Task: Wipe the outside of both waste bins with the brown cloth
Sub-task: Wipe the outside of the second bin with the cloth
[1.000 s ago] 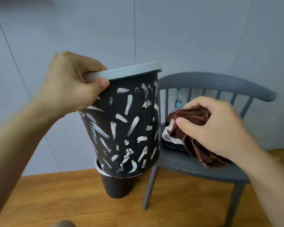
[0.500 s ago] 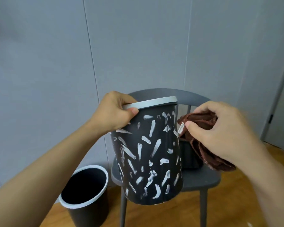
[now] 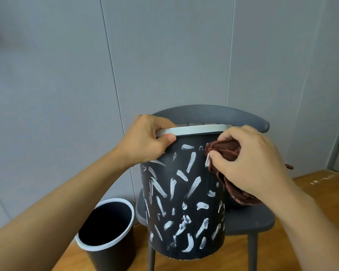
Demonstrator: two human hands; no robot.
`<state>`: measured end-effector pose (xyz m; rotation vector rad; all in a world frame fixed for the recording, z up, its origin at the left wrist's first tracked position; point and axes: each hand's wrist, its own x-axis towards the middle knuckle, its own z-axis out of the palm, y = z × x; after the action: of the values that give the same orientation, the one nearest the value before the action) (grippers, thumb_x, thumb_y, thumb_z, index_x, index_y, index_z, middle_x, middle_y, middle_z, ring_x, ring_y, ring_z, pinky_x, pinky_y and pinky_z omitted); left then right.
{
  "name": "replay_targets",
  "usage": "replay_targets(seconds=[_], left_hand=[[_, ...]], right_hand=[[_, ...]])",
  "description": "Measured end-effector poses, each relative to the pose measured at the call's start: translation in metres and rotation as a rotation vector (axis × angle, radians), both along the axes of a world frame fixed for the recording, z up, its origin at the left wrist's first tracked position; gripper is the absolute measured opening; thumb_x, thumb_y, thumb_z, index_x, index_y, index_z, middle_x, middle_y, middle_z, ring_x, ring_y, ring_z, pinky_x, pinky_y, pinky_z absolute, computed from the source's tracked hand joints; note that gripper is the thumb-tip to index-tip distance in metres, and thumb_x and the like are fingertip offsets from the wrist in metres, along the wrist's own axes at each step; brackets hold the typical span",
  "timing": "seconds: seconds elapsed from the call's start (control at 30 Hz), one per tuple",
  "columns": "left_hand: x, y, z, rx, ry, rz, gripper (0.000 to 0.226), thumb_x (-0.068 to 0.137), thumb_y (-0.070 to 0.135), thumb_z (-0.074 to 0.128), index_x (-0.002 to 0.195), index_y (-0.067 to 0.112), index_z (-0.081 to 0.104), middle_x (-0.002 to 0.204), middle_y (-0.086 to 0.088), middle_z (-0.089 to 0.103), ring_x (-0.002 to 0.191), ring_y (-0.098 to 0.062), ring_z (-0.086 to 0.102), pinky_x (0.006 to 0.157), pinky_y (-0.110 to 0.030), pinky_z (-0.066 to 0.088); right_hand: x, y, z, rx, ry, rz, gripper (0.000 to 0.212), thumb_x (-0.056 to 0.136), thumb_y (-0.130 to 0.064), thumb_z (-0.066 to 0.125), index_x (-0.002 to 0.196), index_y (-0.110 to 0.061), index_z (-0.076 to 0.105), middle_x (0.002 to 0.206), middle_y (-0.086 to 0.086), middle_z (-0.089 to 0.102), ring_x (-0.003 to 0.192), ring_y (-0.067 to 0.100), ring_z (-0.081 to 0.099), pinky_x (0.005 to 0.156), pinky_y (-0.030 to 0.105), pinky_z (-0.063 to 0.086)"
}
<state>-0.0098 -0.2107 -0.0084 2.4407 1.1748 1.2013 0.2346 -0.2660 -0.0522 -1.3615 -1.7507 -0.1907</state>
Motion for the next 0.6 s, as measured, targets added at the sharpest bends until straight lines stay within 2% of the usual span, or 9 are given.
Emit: replay_targets(seconds=[0.1,0.2,0.27,0.33,0.47,0.53,0.6], left_hand=[[-0.004,-0.003,0.006,-0.080,0.089,-0.105,0.022,0.087,0.022,0.058,0.101,0.017,0.075,0.084,-0.004,0.072,0.078,-0.026,0.068,0.073,-0.049,0.058],[-0.003,-0.005,0.021,-0.204,0.168,-0.208,0.023,0.095,0.025,0.057,0.111,0.020,0.073,0.101,0.001,0.075,0.095,-0.023,0.071,0.086,-0.048,0.057],[0.006,-0.002,0.027,-0.213,0.218,-0.158,0.025,0.101,0.037,0.053,0.093,0.019,0.070,0.086,0.003,0.072,0.083,-0.015,0.069,0.081,-0.045,0.055],[0.020,0.002,0.026,-0.110,0.251,-0.051,0.048,0.105,0.048,0.044,0.075,0.012,0.055,0.064,0.002,0.058,0.062,-0.012,0.056,0.069,-0.042,0.050],[0.033,0.012,0.018,0.057,0.301,0.062,0.047,0.104,0.047,0.042,0.067,0.018,0.045,0.056,0.005,0.051,0.055,-0.013,0.049,0.059,-0.035,0.041],[0.029,0.014,0.017,0.073,0.300,0.053,0.045,0.104,0.046,0.042,0.069,0.019,0.046,0.059,0.003,0.051,0.057,-0.014,0.049,0.059,-0.037,0.041],[0.022,0.016,0.017,0.073,0.290,0.042,0.043,0.105,0.045,0.041,0.076,0.015,0.051,0.065,-0.003,0.054,0.062,-0.019,0.052,0.064,-0.043,0.046]], right_hand=[[0.003,0.002,-0.012,0.024,0.005,0.002,0.026,0.086,-0.049,0.074,0.105,-0.034,0.066,0.100,-0.010,0.060,0.084,0.009,0.056,0.066,0.012,0.040],[0.003,0.005,-0.018,0.053,0.010,-0.026,0.030,0.086,-0.047,0.076,0.109,-0.030,0.066,0.103,-0.007,0.059,0.086,0.013,0.057,0.066,0.015,0.042],[-0.001,0.006,-0.022,0.077,0.008,-0.044,0.033,0.087,-0.046,0.076,0.113,-0.028,0.067,0.105,-0.005,0.059,0.088,0.012,0.055,0.067,0.013,0.041],[-0.009,0.007,-0.028,0.110,0.002,-0.057,0.038,0.089,-0.048,0.074,0.117,-0.025,0.065,0.108,-0.003,0.058,0.090,0.013,0.055,0.068,0.016,0.044],[-0.021,0.002,-0.047,0.156,0.022,0.028,0.046,0.094,-0.053,0.057,0.127,-0.021,0.056,0.118,-0.002,0.047,0.098,0.012,0.053,0.066,0.024,0.057],[-0.020,0.000,-0.058,0.111,0.079,0.147,0.052,0.092,-0.043,0.054,0.139,-0.020,0.050,0.129,-0.003,0.042,0.113,0.013,0.051,0.079,0.030,0.062],[-0.016,-0.001,-0.066,0.089,0.086,0.217,0.059,0.093,-0.033,0.058,0.149,-0.022,0.045,0.140,-0.006,0.039,0.128,0.011,0.047,0.096,0.029,0.059]])
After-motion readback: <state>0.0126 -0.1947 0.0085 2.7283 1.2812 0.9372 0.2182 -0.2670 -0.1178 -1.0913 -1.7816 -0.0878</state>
